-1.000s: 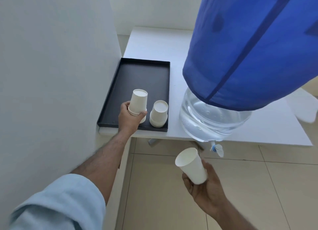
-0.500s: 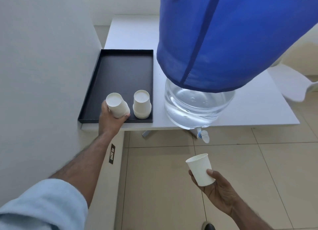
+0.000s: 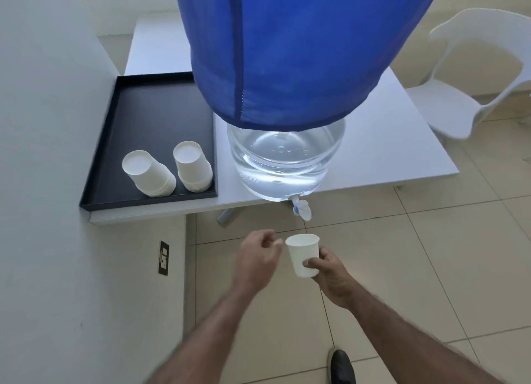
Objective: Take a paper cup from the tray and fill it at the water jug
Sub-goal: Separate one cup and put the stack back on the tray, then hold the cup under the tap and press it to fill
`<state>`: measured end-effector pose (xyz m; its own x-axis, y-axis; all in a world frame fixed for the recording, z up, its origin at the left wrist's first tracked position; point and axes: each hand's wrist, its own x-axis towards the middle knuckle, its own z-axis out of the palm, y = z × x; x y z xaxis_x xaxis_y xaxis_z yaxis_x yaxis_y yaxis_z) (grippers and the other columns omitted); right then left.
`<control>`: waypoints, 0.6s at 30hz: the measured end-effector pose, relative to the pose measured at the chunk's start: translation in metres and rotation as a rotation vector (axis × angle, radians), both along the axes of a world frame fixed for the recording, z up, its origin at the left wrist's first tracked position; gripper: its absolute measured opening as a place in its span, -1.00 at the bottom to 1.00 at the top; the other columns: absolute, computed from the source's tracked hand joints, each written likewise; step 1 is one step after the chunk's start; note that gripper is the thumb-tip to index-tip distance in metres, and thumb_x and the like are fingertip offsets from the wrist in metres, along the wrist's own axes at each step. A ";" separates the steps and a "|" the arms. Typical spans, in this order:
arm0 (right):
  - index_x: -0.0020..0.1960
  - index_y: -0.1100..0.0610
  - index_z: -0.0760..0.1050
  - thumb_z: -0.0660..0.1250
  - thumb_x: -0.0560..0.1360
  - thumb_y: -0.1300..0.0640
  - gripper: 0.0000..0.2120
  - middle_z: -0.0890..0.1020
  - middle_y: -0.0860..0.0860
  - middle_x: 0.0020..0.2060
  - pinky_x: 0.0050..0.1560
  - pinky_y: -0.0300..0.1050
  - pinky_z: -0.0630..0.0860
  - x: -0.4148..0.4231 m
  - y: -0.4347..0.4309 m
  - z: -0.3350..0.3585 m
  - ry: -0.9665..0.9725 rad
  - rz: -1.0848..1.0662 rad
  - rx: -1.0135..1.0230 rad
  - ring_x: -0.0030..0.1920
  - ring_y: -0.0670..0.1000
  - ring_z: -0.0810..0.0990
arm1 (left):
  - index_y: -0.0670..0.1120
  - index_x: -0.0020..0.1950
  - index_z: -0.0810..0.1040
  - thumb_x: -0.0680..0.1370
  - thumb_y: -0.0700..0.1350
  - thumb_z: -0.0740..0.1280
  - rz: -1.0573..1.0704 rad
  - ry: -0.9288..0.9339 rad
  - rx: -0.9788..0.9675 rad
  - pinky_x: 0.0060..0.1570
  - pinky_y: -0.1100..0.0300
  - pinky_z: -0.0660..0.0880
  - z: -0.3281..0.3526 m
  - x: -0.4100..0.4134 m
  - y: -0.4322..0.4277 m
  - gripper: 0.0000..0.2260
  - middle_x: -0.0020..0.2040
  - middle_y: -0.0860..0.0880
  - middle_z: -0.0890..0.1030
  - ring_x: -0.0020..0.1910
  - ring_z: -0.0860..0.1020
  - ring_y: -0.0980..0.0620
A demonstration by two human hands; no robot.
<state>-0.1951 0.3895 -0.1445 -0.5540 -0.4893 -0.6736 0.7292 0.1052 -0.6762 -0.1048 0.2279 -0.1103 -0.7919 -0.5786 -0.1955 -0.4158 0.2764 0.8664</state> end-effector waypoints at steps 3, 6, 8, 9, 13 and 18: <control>0.34 0.33 0.36 0.42 0.22 0.31 -0.31 0.58 0.22 0.07 -0.06 -0.08 0.53 -0.008 -0.008 -0.003 0.046 0.002 -0.005 0.02 0.13 0.58 | 0.01 -0.09 0.64 0.61 -0.01 0.26 0.001 -0.063 0.351 -0.20 0.28 0.45 -0.001 -0.025 0.020 -0.82 -0.19 0.14 0.67 -0.16 0.62 0.09; 0.28 0.20 0.42 0.49 0.19 0.32 -0.33 0.65 0.13 0.07 -0.04 -0.08 0.58 -0.018 -0.015 -0.003 0.186 0.037 0.031 0.02 0.07 0.63 | -0.02 0.03 0.65 0.61 -0.06 0.26 0.074 -0.055 0.349 -0.10 0.21 0.51 -0.007 -0.033 0.019 -0.83 -0.06 0.05 0.71 -0.03 0.65 0.03; 0.22 0.07 0.48 0.53 0.21 0.34 -0.38 0.67 0.03 0.04 -0.06 -0.13 0.61 -0.026 -0.018 -0.002 0.330 0.112 0.075 -0.02 -0.02 0.64 | 0.04 0.03 0.62 0.60 -0.10 0.28 0.049 -0.059 0.227 -0.09 0.28 0.51 -0.009 -0.033 0.017 -0.87 -0.03 0.07 0.69 -0.06 0.62 0.08; 0.23 0.05 0.50 0.53 0.23 0.36 -0.39 0.66 0.03 0.03 -0.06 -0.13 0.61 -0.030 -0.020 -0.002 0.389 0.144 0.096 -0.02 -0.02 0.63 | 0.01 0.05 0.62 0.59 -0.11 0.30 0.061 -0.047 0.147 -0.07 0.23 0.52 -0.008 -0.034 0.016 -0.88 0.00 0.03 0.68 -0.06 0.61 0.08; 0.23 0.12 0.47 0.52 0.26 0.40 -0.42 0.62 0.04 0.07 0.09 0.14 0.59 -0.037 -0.029 -0.004 0.530 0.150 0.161 0.05 0.14 0.60 | -0.16 0.23 0.53 0.53 -0.08 0.40 -0.004 0.246 -0.338 0.18 0.19 0.45 0.009 -0.036 0.007 -0.69 0.11 0.00 0.55 0.11 0.51 0.05; 0.20 0.12 0.40 0.58 0.23 0.25 -0.39 0.62 0.07 0.02 0.01 0.14 0.61 -0.041 -0.041 -0.001 0.593 0.123 0.181 -0.05 -0.02 0.60 | -0.20 0.26 0.58 0.38 -0.15 0.54 -0.387 0.220 -0.605 0.23 0.04 0.51 0.038 -0.060 -0.001 -0.53 0.20 -0.09 0.62 0.23 0.54 -0.08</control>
